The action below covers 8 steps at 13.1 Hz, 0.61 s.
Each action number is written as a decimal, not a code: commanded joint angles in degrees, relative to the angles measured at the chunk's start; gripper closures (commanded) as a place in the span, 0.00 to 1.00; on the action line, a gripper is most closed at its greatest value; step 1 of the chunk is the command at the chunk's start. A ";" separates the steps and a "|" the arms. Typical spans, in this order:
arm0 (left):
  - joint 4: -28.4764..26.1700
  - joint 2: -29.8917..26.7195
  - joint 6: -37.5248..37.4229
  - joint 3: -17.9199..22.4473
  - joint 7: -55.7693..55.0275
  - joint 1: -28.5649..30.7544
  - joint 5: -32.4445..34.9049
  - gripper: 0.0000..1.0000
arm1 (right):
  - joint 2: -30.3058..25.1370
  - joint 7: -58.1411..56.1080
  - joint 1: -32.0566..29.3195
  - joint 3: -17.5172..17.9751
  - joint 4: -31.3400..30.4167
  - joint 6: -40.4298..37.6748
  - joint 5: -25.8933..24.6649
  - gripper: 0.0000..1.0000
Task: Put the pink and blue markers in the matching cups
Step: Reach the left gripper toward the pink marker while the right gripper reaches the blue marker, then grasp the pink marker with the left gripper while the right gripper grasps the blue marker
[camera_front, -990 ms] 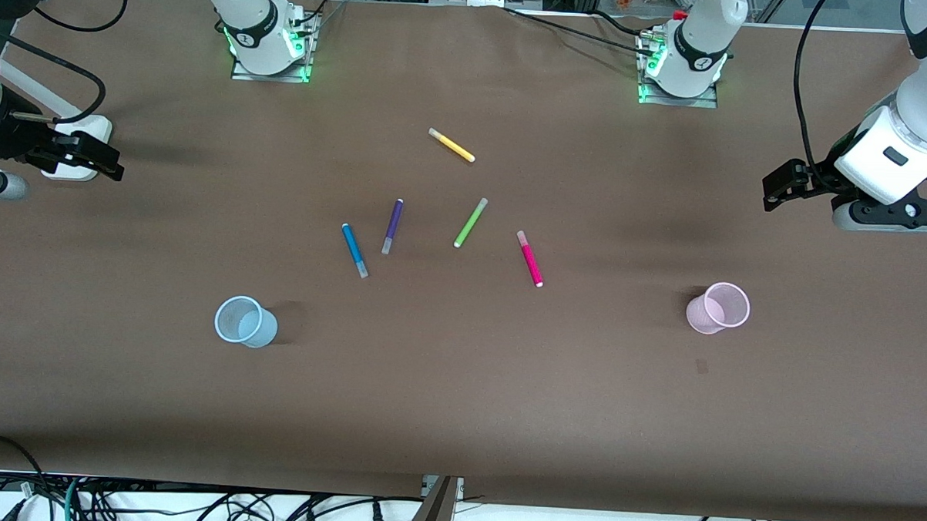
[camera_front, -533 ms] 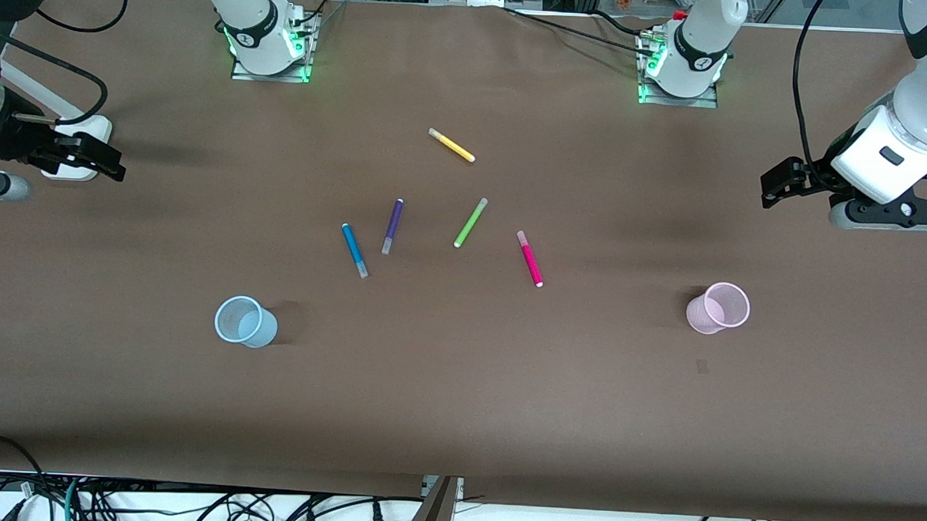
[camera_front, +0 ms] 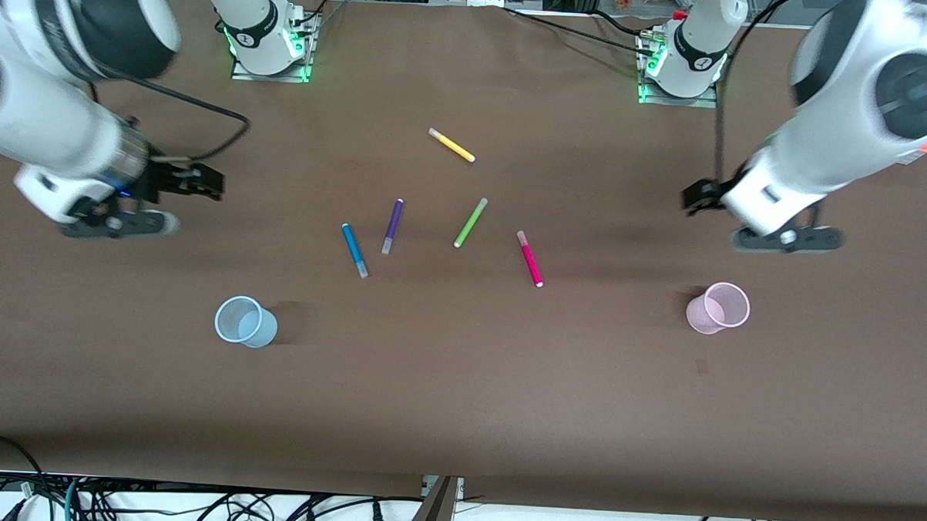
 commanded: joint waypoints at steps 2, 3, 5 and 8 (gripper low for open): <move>0.04 9.87 10.01 -2.98 -11.54 -4.01 -0.43 0.00 | 9.26 -0.26 4.85 -0.33 1.55 2.88 0.38 0.00; -0.31 12.50 13.35 -2.98 -14.60 -5.69 -0.34 0.00 | 11.45 -0.18 6.52 -0.33 1.55 5.07 0.38 0.00; -4.41 15.33 21.60 -3.06 -19.01 -9.81 3.85 0.00 | 15.59 0.70 7.76 -0.33 1.37 11.22 0.73 0.00; -11.28 20.07 34.19 -3.06 -28.05 -14.40 6.07 0.00 | 21.48 0.70 9.69 -0.33 1.11 18.52 1.43 0.00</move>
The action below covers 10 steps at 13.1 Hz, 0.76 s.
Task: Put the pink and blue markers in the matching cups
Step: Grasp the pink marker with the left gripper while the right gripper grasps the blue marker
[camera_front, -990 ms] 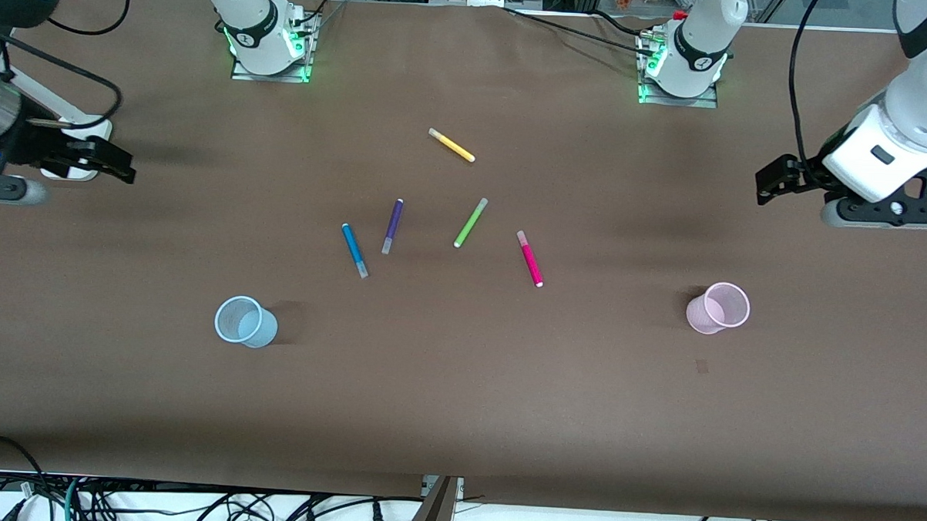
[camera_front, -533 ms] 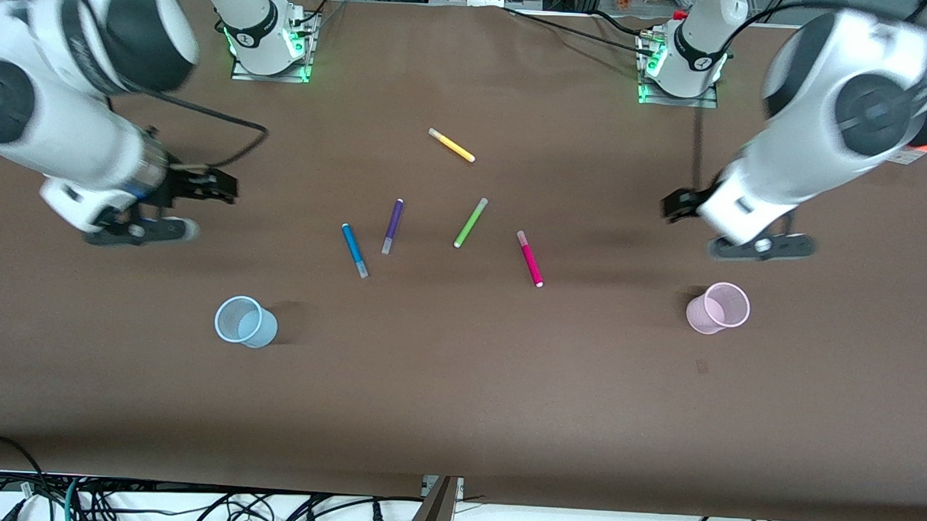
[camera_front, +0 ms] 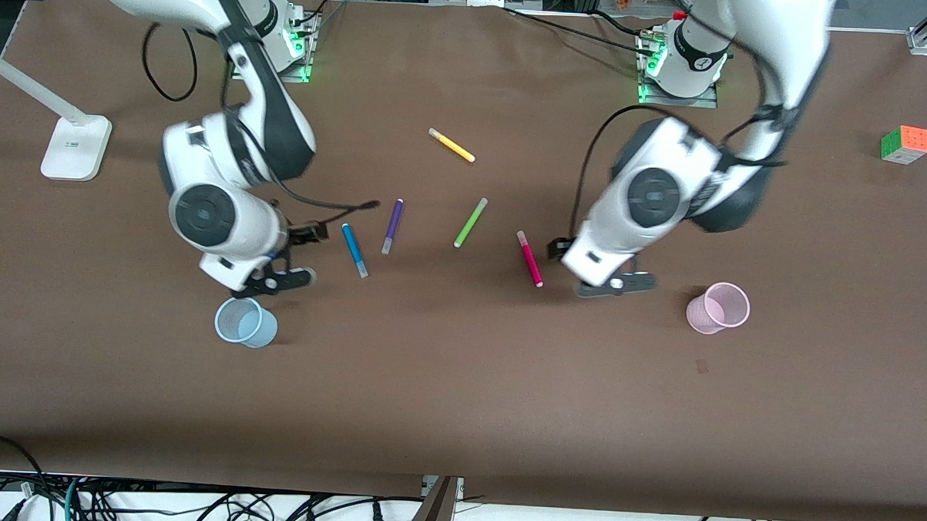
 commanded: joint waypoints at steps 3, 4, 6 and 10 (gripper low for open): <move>-2.43 5.17 6.67 0.38 -5.12 -3.64 2.44 0.00 | 7.32 0.22 3.46 -0.44 0.63 8.17 1.19 0.00; -2.43 6.23 8.34 0.38 -5.12 -3.91 2.44 0.00 | 7.94 0.22 3.55 -0.35 0.01 9.23 1.19 0.00; -2.43 7.46 9.93 0.38 -5.12 -4.09 2.44 0.05 | 8.12 0.31 4.16 -0.35 -2.44 12.56 1.28 0.00; -3.83 7.56 9.94 0.38 -5.73 -4.79 2.44 0.61 | 8.65 0.05 5.31 -0.44 -5.17 16.61 1.19 0.20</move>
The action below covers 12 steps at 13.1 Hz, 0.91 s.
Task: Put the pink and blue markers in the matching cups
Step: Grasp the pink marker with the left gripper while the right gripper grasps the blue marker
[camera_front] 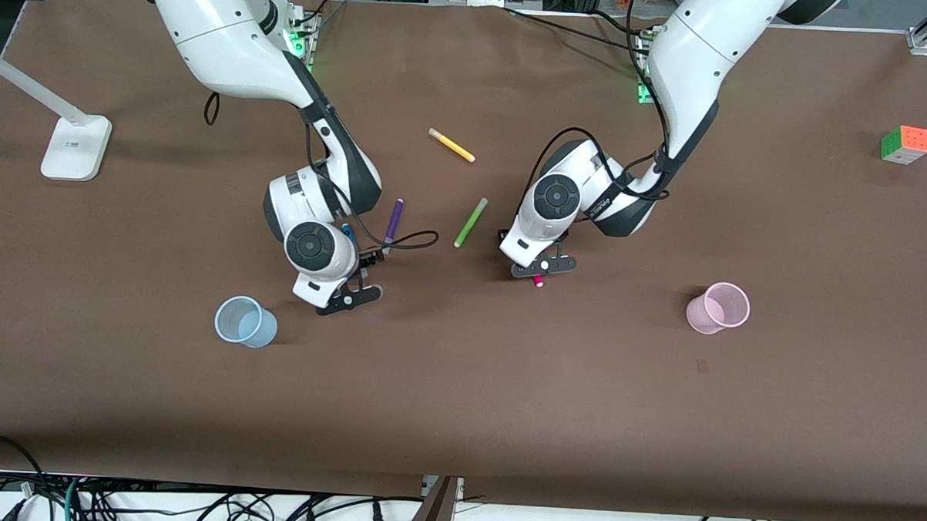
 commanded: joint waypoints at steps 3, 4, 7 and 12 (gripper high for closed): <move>-1.09 -0.41 0.65 0.33 -1.68 -1.35 1.22 0.76 | -0.56 -0.31 0.84 -0.47 -2.20 2.22 0.93 0.70; -1.09 -0.50 0.65 0.24 -1.68 -1.26 1.22 0.83 | -0.38 -0.39 0.84 -0.47 -2.20 2.22 0.93 0.79; -0.92 -1.72 -0.92 0.24 -0.98 -0.74 1.22 1.00 | -0.38 -0.13 1.10 -0.47 -1.59 2.83 1.01 0.92; 8.11 -6.04 -24.25 1.21 7.15 2.06 1.39 1.00 | -1.70 -7.21 -0.30 -0.73 10.77 -3.73 0.66 0.92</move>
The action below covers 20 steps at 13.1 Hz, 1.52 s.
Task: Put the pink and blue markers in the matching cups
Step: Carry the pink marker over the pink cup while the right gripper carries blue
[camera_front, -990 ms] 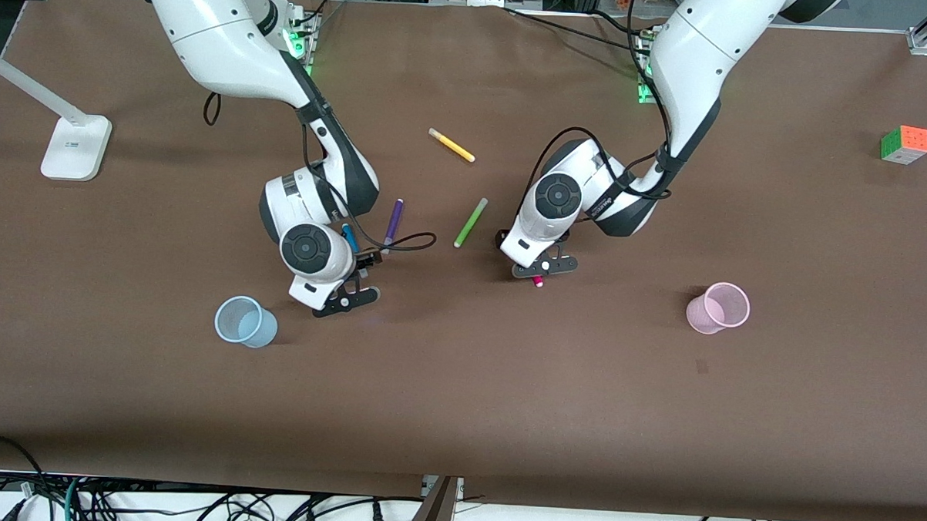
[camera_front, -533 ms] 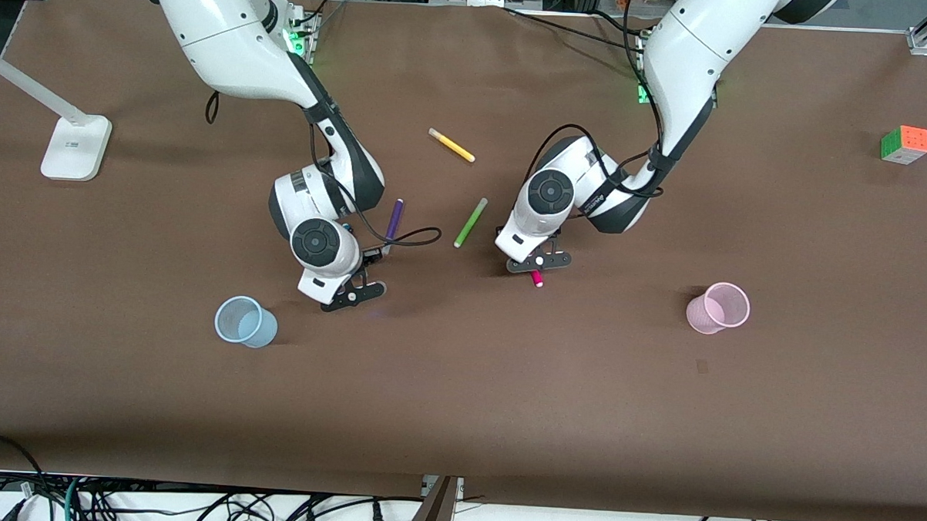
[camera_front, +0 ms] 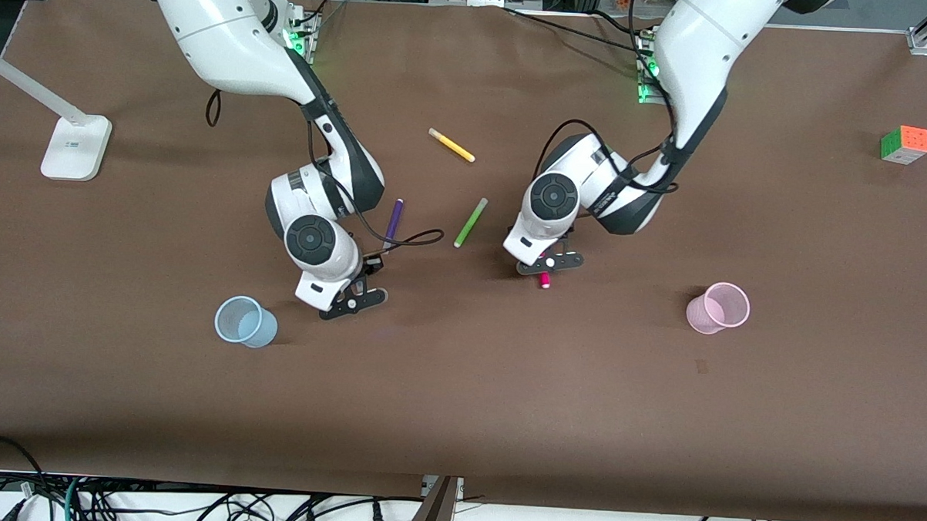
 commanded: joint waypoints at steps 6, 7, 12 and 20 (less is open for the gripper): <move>15.09 -2.73 -30.57 0.11 31.56 9.19 15.59 1.00 | -6.00 -36.24 -6.74 -0.35 11.83 -10.30 6.72 0.92; 16.14 -2.64 -32.51 0.11 38.49 10.51 19.02 1.00 | -6.36 -42.57 -7.80 -0.70 11.83 -10.30 9.45 0.92; 16.15 -3.43 -32.97 0.11 70.75 18.16 33.27 1.00 | -6.80 -69.83 -17.10 -0.53 11.75 -10.21 25.88 0.92; 11.77 2.19 -39.74 0.64 89.54 17.56 46.65 1.00 | -3.37 -94.38 -23.62 -0.53 8.85 -10.48 41.11 0.92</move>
